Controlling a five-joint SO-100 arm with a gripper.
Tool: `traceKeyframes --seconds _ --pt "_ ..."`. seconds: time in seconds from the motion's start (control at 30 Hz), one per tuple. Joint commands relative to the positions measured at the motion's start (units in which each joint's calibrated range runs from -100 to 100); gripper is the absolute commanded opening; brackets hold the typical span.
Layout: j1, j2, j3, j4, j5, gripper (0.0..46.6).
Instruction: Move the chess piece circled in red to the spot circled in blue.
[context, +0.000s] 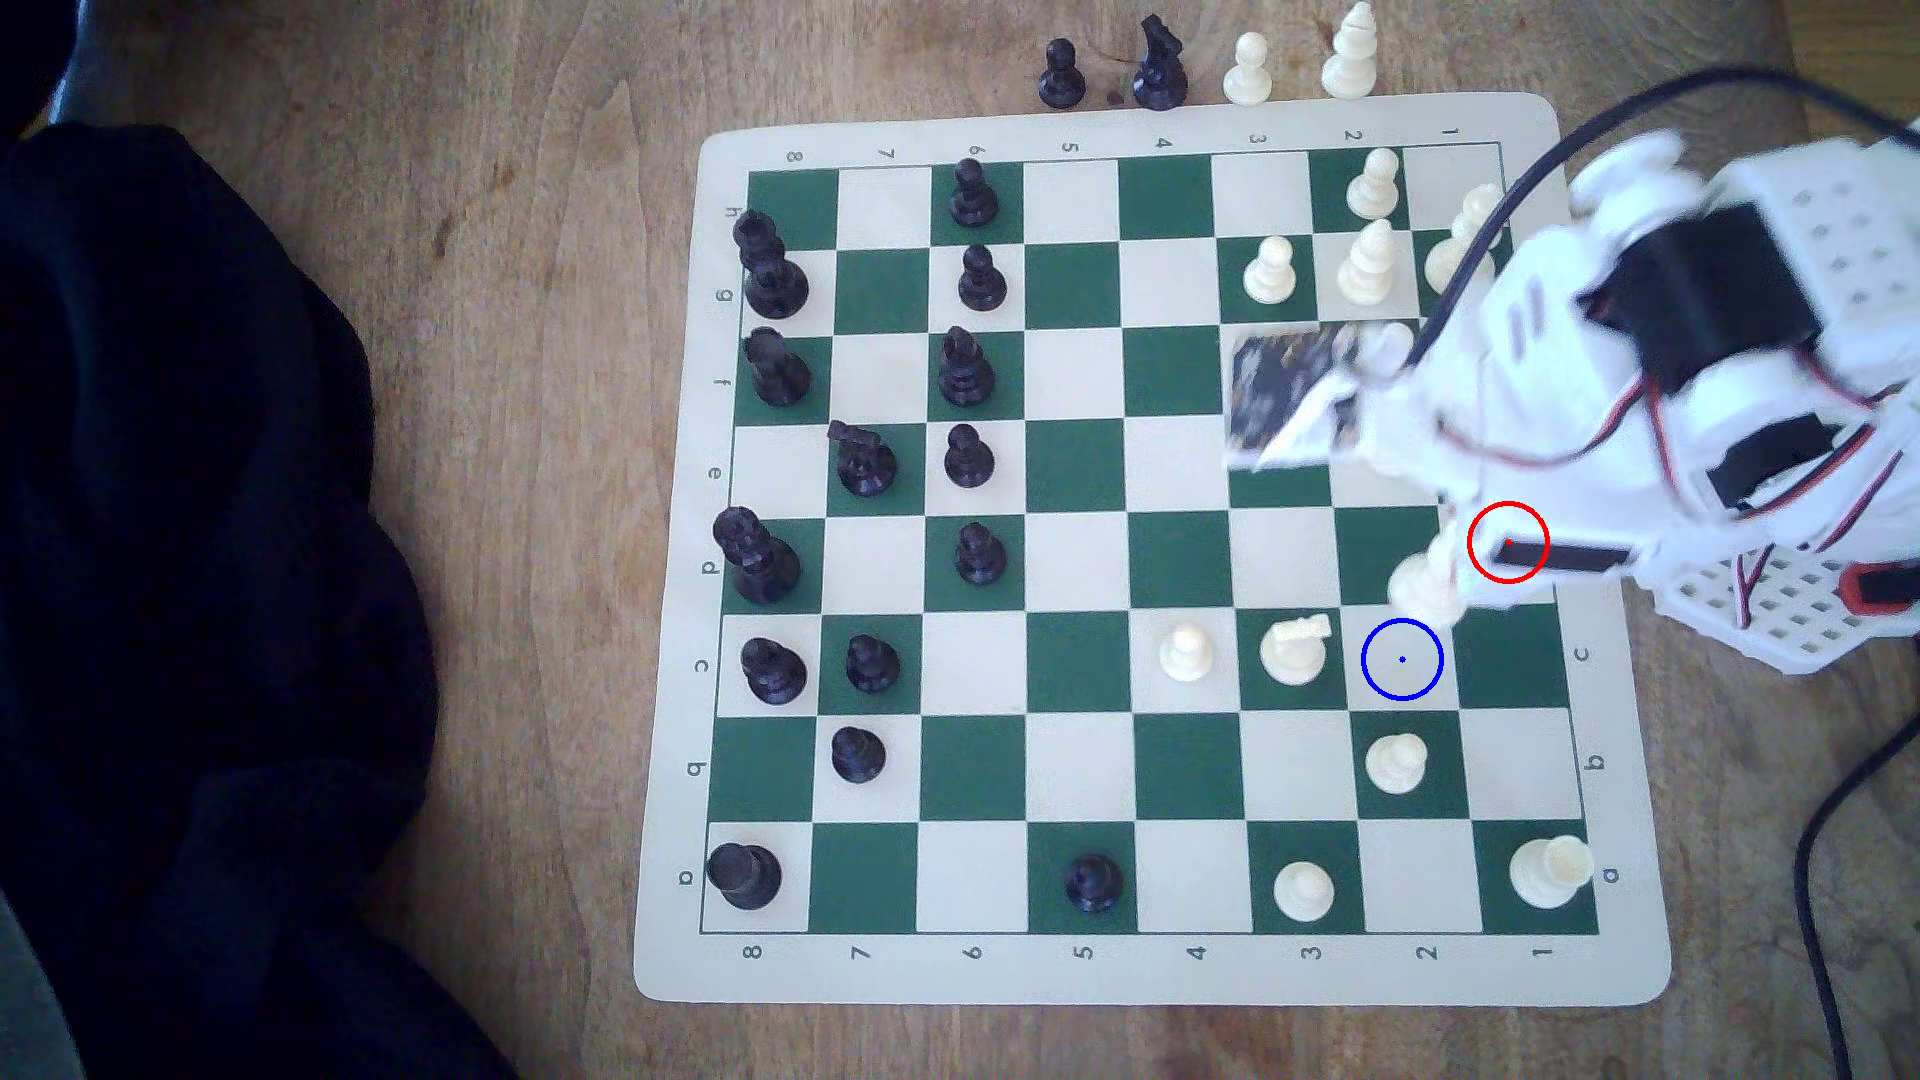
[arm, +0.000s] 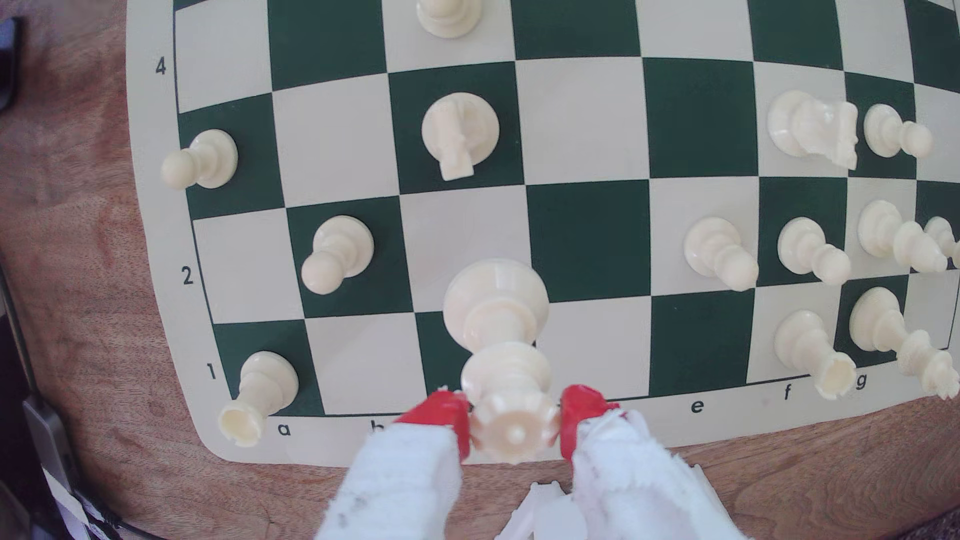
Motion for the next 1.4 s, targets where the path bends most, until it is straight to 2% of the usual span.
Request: traceKeyframes --seconds 0.0,0.3,0.6,1.37 --pt "-2.5 3.9 -4.4 -2.9 -0.8 0.3" --pt "-5.6 10.5 -2.5 -7.4 -2.8 0.3" --pt "-5.7 15.9 -0.1 -11.5 -3.0 0.3" --pt "-3.0 14.8 7.2 -14.4 -2.5 0.3"
